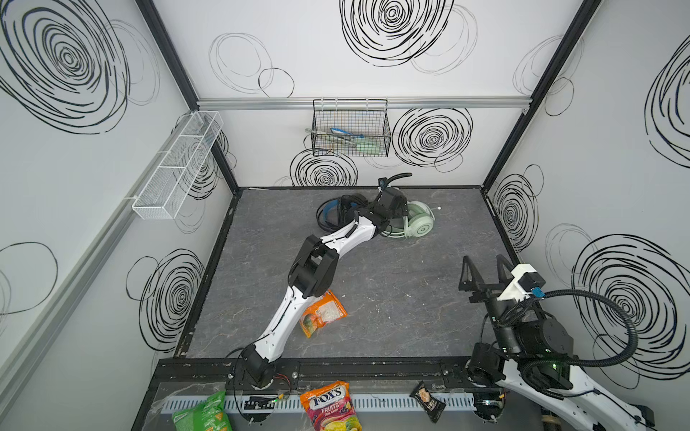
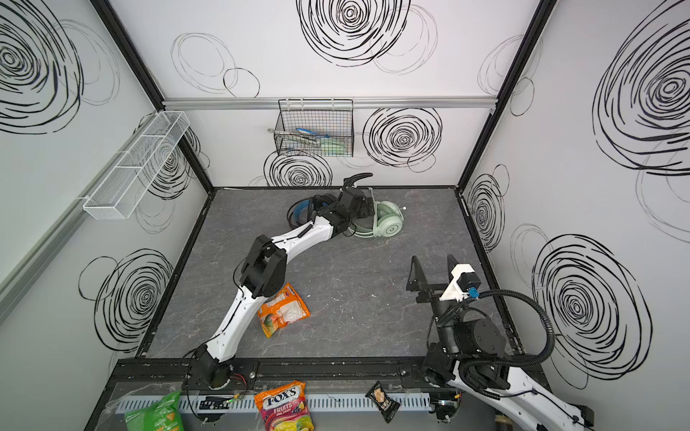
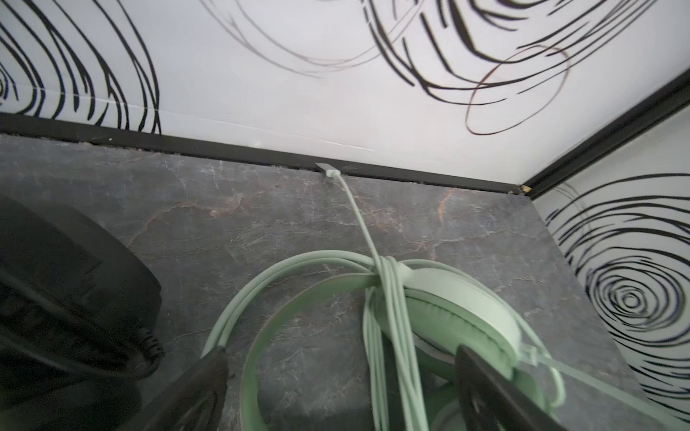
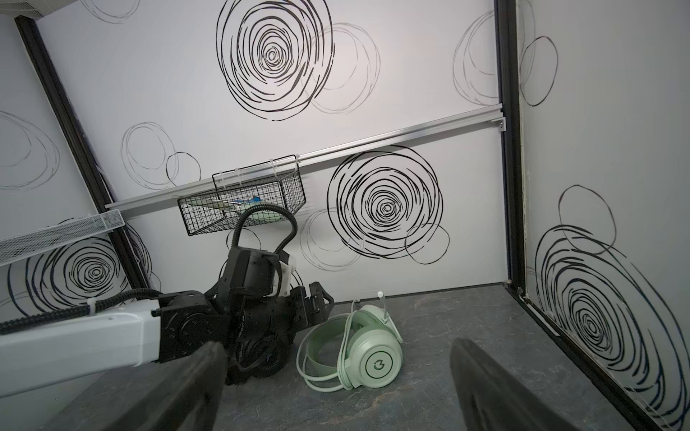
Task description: Wrap the headphones
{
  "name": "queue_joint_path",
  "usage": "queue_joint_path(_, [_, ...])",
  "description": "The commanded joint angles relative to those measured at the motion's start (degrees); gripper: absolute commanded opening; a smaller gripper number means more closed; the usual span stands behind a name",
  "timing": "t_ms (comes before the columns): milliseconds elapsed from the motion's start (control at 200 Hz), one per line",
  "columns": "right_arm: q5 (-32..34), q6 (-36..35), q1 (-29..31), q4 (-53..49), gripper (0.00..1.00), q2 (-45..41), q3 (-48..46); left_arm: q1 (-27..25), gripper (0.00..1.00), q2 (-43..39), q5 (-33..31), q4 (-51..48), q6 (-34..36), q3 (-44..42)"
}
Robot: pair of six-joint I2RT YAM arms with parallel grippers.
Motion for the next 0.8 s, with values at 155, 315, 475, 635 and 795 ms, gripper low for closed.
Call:
queue_joint_path(155, [0.55, -0.66, -0.32, 4.73, 0.97, 0.96, -2.56, -4.93, 0.96, -27.36, 4.97, 13.51, 5.86, -29.13])
queue_joint_path(315, [0.11, -2.74, -0.65, 14.34, 0.97, 3.65, -6.76, -8.61, 0.96, -45.08, 4.55, 11.42, 10.58, -49.07])
queue_joint_path(475, [-2.09, -8.51, -6.90, 32.80, 0.97, 12.76, -12.84, -9.17, 0.96, -63.59, 2.51, 6.32, 10.47, -66.68])
queue_joint_path(635, [-20.43, 9.27, -32.23, 25.26, 0.97, 29.17, -8.78, -2.71, 0.96, -82.07, -2.79, -0.13, 8.95, -77.37])
queue_joint_path(795, [-30.33, 15.20, -48.61, 26.03, 0.97, 36.34, -9.56, 6.37, 0.96, -94.83, -10.38, 1.49, 6.41, -87.53])
